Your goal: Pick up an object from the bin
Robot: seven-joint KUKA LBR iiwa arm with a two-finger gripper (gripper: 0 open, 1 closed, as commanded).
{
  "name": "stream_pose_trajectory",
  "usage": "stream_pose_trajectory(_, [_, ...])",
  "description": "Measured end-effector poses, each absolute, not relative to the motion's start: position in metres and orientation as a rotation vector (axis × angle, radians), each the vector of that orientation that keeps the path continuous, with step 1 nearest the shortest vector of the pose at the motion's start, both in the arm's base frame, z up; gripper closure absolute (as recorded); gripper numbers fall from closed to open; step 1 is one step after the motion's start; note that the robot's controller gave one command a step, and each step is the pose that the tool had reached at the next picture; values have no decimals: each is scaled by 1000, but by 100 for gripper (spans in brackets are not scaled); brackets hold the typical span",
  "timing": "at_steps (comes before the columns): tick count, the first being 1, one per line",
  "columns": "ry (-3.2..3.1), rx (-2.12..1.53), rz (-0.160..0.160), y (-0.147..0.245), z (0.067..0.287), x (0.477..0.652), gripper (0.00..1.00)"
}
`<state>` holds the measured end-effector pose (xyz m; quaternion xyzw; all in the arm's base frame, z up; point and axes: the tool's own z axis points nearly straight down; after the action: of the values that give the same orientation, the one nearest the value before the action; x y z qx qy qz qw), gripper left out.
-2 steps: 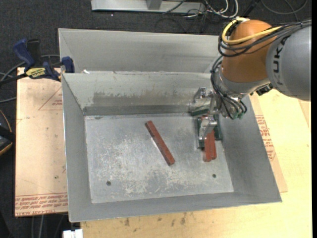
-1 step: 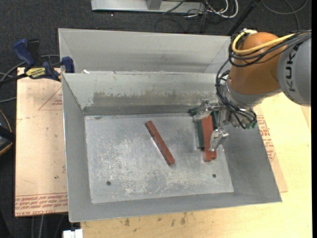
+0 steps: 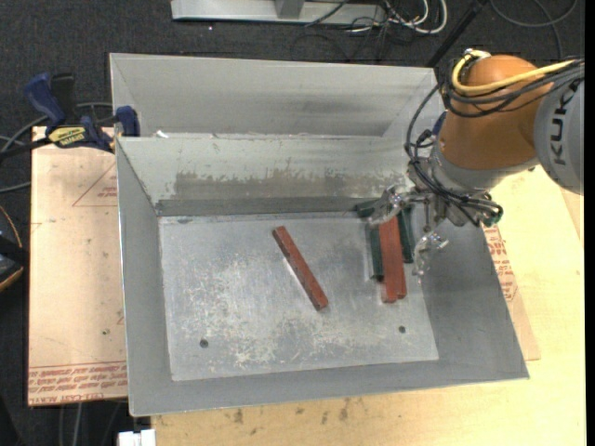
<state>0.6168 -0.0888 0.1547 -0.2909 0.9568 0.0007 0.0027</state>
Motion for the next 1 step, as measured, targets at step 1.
stream_pose_trajectory(1, [2919,-1145,-8,-95,120,631,0])
